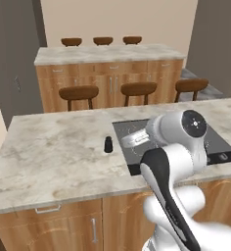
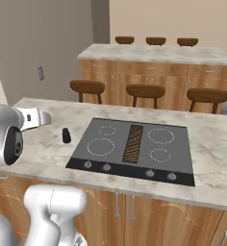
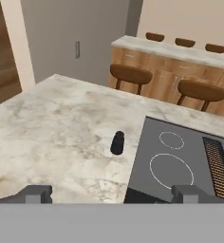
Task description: Collect the turmeric, mayonnaise, and shaker from the cabinet and place them next to the stove.
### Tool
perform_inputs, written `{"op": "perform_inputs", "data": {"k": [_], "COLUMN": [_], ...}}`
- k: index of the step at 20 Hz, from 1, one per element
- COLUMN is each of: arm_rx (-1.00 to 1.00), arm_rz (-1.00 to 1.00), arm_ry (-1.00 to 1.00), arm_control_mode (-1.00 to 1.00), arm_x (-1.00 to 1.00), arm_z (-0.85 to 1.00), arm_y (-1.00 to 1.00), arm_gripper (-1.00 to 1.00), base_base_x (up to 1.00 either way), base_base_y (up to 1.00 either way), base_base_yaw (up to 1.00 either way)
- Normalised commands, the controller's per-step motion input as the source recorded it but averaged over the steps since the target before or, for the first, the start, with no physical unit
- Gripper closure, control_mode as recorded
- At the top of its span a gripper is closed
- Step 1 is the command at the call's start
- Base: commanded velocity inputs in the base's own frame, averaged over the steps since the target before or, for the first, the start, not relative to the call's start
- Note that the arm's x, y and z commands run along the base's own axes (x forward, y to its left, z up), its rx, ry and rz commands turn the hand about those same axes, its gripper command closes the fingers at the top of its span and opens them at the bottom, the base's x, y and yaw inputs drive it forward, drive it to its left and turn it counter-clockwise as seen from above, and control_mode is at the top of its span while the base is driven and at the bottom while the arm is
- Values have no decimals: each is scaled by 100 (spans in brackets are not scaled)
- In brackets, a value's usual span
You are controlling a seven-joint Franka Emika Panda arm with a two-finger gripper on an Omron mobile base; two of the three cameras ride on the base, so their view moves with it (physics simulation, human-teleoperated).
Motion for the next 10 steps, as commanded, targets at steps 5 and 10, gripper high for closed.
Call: {"op": "perform_inputs", "data": {"k": [5,10], "arm_rx": [0,0], "arm_rz": [0,0], "arm_ry": [0,0], "arm_control_mode": [100,100], "arm_x": [0,0], "arm_z": [0,0], "arm_y": [0,0], "arm_gripper": [-100,-100], "base_base_x": [-43,-7], "base_base_y": [8,-18], "base_base_yaw": [-51,-62]}}
